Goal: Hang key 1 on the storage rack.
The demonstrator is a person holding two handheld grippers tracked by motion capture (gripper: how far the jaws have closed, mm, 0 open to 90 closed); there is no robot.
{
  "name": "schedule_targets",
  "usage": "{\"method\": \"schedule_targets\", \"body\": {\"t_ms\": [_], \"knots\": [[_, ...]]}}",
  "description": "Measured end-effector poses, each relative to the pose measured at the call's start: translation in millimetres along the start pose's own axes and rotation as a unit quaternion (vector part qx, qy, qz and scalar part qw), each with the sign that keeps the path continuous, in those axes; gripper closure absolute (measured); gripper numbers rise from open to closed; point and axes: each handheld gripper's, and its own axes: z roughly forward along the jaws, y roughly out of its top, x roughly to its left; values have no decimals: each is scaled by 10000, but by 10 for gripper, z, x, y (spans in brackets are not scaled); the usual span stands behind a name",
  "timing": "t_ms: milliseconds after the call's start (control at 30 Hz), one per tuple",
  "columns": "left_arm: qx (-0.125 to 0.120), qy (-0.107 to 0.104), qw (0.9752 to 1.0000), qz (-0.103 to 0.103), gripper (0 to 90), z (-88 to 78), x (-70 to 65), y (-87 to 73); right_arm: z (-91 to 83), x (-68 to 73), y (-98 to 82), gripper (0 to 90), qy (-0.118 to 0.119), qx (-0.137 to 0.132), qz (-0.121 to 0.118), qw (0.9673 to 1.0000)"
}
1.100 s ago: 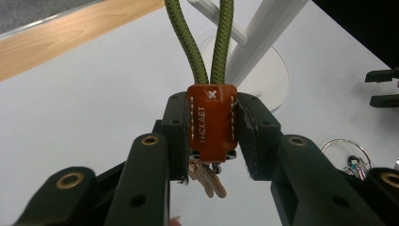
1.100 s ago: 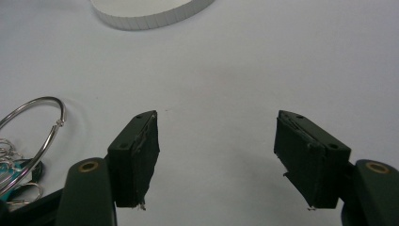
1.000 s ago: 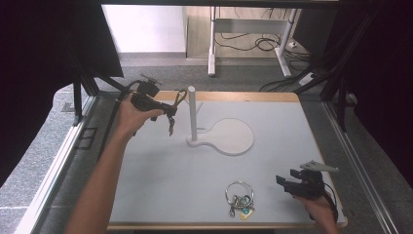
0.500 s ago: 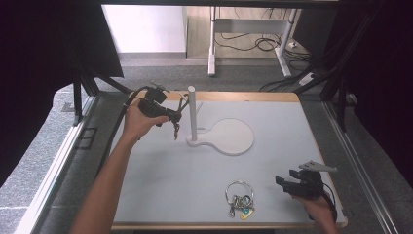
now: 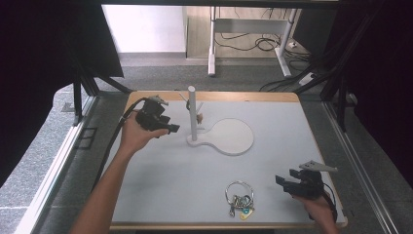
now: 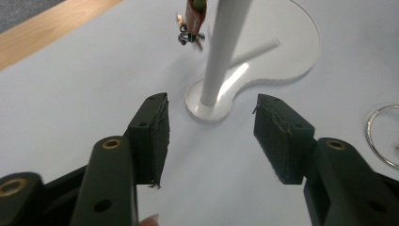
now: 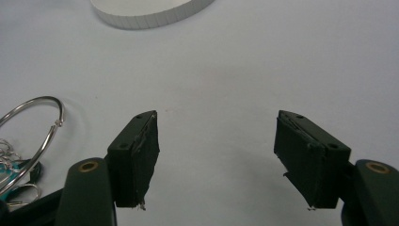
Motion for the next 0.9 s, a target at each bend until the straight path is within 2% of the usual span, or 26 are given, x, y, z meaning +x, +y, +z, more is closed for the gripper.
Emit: {"method": "schedule_targets", "body": {"t_ms": [67,100,167,333,433,633,833,900], "knots": [[-22,10,10000,3,437,-17,-49,-102,6,4,7,314,14,-25,-6,10000],[-11,209,9997,79,433,-19,-87,-160,11,5,10,314,29,-30,-24,10000],[42,291,9994,193,426,-7,-133,-232,22,16,14,315,50,-53,-75,9999],[-90,104,9997,189,418,0,-269,-463,57,49,40,315,68,-26,-174,9998],[-111,-118,9998,142,410,10,-360,-596,78,78,61,315,113,-40,-254,9996],[-145,-341,9992,112,409,47,-536,-922,65,128,74,318,158,-128,-426,9989],[-167,-444,9989,-17,404,-8,-571,-1177,54,171,76,321,222,-168,-561,9980],[-45,-517,9987,-8,403,3,-565,-1223,44,186,70,322,227,-163,-594,9978]]}}
